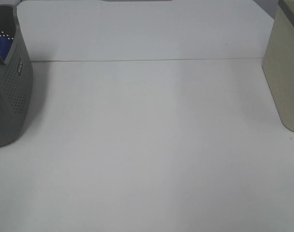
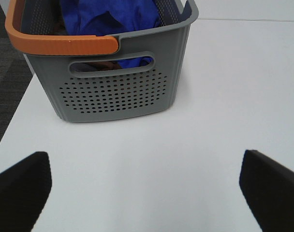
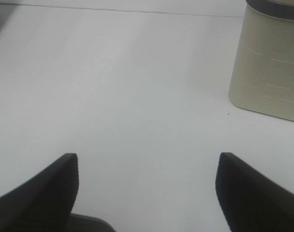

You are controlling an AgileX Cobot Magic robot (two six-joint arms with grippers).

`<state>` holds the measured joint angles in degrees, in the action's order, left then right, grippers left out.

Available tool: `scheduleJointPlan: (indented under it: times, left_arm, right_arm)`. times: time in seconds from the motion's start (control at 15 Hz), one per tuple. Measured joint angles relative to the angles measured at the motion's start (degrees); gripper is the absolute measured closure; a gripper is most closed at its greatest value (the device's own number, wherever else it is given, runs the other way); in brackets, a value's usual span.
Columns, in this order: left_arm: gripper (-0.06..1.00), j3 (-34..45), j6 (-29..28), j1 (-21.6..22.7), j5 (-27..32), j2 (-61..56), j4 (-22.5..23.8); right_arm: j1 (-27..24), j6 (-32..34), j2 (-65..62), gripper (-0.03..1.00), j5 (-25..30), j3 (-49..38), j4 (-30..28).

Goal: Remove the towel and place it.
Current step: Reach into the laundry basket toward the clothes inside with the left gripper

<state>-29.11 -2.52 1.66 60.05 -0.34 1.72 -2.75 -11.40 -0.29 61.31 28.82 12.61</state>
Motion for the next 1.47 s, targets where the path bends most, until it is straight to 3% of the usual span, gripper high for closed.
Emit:
scheduleJointPlan:
  times: [0.4, 0.73, 1.0, 1.07, 1.2, 1.47]
  left_arm:
    - [-0.04, -0.3, 5.6, 0.0, 0.0, 2.6, -0.6]
    - [-0.04, -7.4, 14.6, 0.0, -2.5, 19.1, -1.7]
    - [-0.04, -17.7, 22.3, 0.0, -1.0, 30.9, -1.7]
    - [-0.04, -25.9, 27.4, 0.0, 3.2, 39.0, -1.7]
    - [-0.04, -34.3, 32.5, 0.0, 8.3, 47.7, -1.4]
    - [-0.04, -46.6, 40.9, 0.0, 9.3, 62.1, -1.4]
  right_arm:
    - [0.0, 0.0, 0.0, 0.2, 0.0, 0.0, 0.0]
    - [0.0, 0.0, 0.0, 0.2, 0.0, 0.0, 0.0]
    - [0.0, 0.0, 0.0, 0.2, 0.0, 0.0, 0.0]
    - [0.0, 0.0, 0.0, 0.2, 0.0, 0.0, 0.0]
    - [0.0, 0.0, 0.0, 0.2, 0.0, 0.0, 0.0]
    - [0.0, 0.0, 0.0, 0.2, 0.0, 0.0, 0.0]
